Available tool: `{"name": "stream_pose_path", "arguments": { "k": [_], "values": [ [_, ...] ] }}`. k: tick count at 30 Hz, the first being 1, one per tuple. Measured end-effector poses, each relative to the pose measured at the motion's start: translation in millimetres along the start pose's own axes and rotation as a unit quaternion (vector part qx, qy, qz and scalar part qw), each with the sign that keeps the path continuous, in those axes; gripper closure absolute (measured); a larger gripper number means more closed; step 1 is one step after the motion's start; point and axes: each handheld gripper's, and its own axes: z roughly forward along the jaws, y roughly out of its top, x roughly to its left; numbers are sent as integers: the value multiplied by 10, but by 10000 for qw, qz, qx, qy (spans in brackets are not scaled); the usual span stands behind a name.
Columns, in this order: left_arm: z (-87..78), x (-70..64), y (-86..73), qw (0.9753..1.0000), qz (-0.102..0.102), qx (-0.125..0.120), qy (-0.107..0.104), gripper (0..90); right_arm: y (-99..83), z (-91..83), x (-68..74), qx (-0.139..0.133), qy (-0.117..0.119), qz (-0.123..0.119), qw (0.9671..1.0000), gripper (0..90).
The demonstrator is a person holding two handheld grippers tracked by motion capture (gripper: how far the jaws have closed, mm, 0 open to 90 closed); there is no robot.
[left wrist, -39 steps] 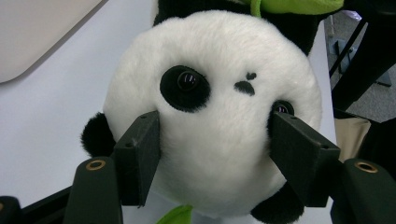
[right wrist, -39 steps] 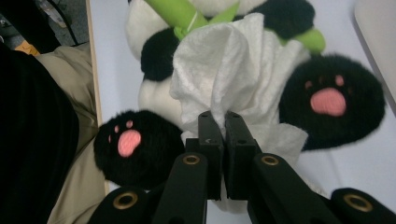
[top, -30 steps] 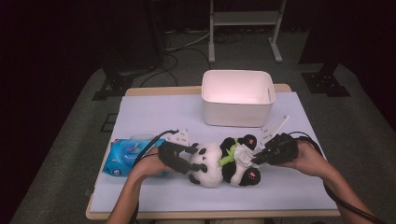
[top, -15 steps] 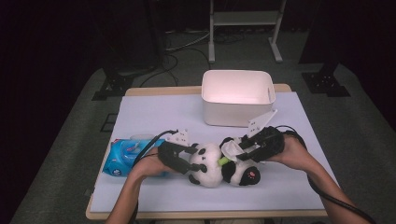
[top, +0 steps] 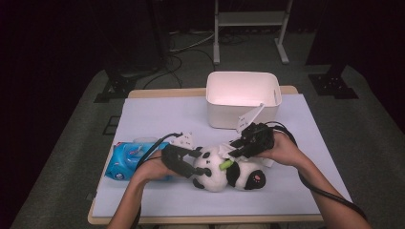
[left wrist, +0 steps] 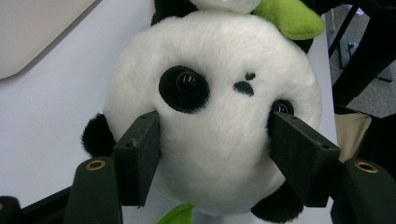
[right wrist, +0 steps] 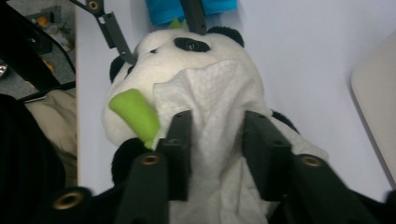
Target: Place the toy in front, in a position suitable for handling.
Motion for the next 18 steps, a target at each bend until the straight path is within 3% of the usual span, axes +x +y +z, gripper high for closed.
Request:
{"name": "stream_pose_path", "arguments": {
  "k": [5,9,18],
  "values": [
    [5,-12,15,10000,26,40,13,341,-8,46,46,116,-102,-39,9999,825],
    [0,-23,24,9999,15,93,49,341,-33,-23,94,63,-171,-167,9997,842],
    [-6,-23,69,9997,24,217,51,321,-279,-176,123,-90,-176,10,9998,846]
  ]
}}
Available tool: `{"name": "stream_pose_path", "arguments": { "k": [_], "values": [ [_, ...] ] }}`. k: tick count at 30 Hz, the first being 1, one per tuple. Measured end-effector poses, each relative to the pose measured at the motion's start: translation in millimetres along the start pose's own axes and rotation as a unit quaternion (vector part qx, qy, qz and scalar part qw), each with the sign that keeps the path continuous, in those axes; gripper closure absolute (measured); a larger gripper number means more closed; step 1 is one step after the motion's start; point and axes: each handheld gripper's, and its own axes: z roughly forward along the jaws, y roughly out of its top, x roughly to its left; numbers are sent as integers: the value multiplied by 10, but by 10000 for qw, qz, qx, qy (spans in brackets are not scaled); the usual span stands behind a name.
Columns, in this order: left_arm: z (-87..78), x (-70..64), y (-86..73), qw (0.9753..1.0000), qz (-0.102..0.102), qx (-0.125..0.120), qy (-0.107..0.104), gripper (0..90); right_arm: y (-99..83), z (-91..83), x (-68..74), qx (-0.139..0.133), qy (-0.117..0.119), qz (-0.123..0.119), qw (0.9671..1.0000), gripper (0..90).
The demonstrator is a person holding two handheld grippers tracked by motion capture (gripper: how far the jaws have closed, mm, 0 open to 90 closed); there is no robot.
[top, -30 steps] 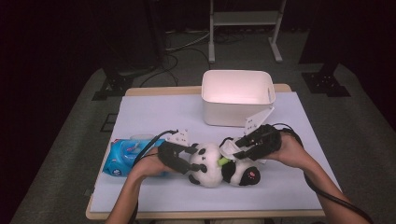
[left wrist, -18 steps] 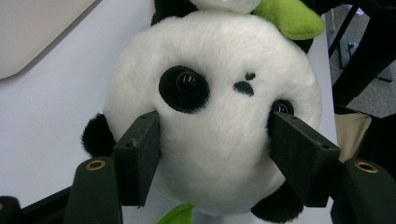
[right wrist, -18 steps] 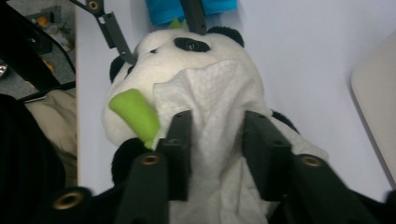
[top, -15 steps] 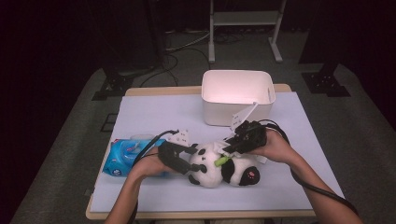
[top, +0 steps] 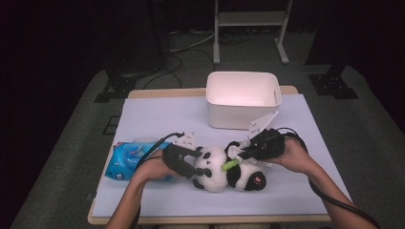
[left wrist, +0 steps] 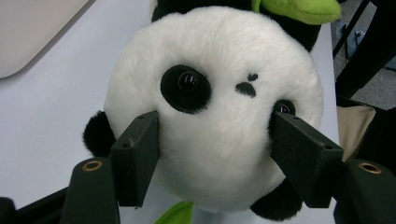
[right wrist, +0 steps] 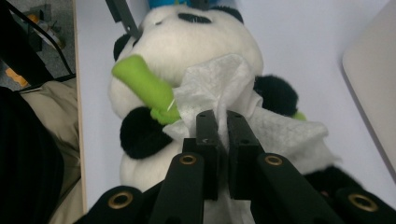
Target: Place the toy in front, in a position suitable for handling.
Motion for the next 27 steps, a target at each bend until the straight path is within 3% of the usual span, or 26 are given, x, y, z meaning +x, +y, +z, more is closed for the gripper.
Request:
{"name": "stream_pose_path", "arguments": {
  "k": [10,19,27],
  "values": [
    [-17,25,79,9999,2,143,-21,241,-302,-103,41,-107,36,170,9998,846],
    [-10,48,106,9996,2,272,-91,250,-508,-163,88,-199,81,280,9994,846],
    [7,52,113,9995,-20,315,-91,283,-726,-204,96,-66,48,496,9987,845]
  ]
}}
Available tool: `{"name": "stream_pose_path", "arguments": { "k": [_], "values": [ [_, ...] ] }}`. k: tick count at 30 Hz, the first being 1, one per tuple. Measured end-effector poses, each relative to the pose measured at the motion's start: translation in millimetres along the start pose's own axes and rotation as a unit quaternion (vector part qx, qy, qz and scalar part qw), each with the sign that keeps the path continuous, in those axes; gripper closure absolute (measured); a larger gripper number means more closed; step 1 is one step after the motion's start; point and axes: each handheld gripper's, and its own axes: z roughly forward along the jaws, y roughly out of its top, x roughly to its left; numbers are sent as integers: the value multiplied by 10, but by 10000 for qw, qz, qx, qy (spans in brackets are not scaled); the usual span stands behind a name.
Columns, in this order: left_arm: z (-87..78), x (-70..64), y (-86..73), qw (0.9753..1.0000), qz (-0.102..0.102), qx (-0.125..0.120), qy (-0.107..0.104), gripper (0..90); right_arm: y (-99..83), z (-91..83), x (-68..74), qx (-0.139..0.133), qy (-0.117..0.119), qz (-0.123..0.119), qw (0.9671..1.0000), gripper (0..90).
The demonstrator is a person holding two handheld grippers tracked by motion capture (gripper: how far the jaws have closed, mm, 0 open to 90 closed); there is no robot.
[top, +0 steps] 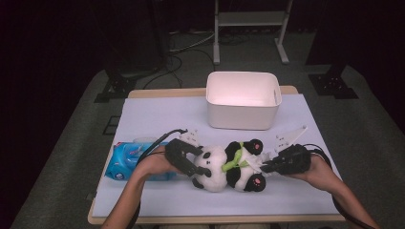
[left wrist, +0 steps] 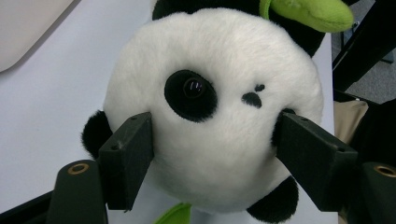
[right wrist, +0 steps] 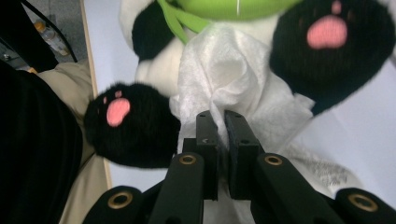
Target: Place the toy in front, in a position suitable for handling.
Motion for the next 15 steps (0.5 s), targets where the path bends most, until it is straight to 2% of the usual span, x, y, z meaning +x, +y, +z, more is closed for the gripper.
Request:
{"name": "stream_pose_path", "arguments": {
  "k": [6,15],
  "values": [
    [6,-8,2,10000,6,16,-34,297,-44,-7,19,-71,31,50,10000,845],
    [12,-41,4,10000,51,55,22,304,192,44,134,-59,217,-375,9990,844]
  ]
}}
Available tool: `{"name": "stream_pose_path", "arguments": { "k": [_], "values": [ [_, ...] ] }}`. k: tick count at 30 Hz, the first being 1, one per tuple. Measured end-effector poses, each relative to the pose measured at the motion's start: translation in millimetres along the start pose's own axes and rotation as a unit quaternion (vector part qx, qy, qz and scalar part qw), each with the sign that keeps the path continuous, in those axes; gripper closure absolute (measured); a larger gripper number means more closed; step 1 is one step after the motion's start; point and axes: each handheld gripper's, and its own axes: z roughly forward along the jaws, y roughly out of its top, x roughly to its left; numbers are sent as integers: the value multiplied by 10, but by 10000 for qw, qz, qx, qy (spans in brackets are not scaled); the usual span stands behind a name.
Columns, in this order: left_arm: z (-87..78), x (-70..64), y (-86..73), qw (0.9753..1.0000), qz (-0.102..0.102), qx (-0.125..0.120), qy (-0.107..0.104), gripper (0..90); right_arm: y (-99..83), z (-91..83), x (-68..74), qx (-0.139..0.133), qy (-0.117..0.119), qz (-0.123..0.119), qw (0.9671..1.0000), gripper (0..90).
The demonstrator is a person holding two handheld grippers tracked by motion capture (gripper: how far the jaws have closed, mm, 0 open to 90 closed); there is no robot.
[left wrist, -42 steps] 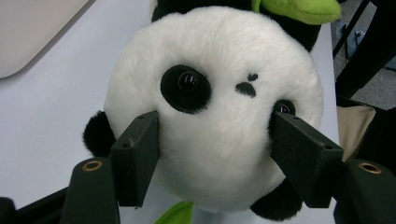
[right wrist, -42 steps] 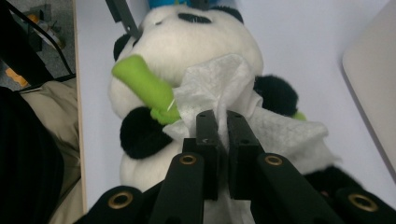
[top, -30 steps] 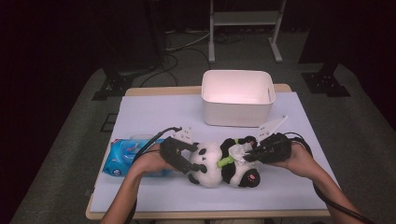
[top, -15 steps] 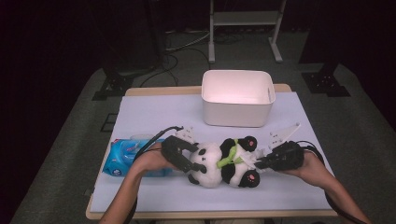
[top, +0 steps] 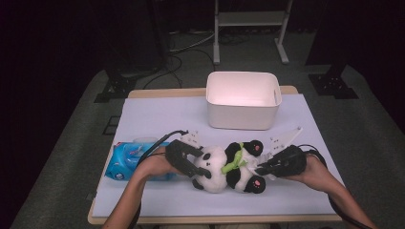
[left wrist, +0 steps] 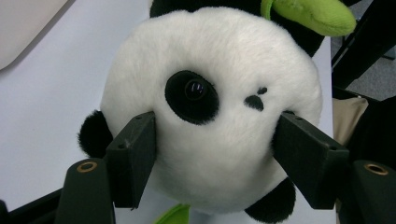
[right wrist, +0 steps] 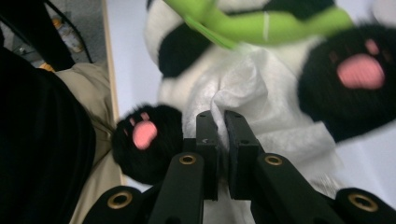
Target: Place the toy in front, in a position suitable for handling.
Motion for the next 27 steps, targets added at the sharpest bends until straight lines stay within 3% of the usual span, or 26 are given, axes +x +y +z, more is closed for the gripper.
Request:
{"name": "stream_pose_path", "arguments": {
  "k": [7,23,27],
  "values": [
    [8,-4,6,10000,-24,31,67,309,185,95,67,64,153,-227,9996,843],
    [10,-19,-6,10000,-47,-2,88,310,-211,4,-124,-97,-28,477,9988,843],
    [10,-23,2,10000,-13,21,92,310,-212,1,-140,-146,-50,476,9987,842]
  ]
}}
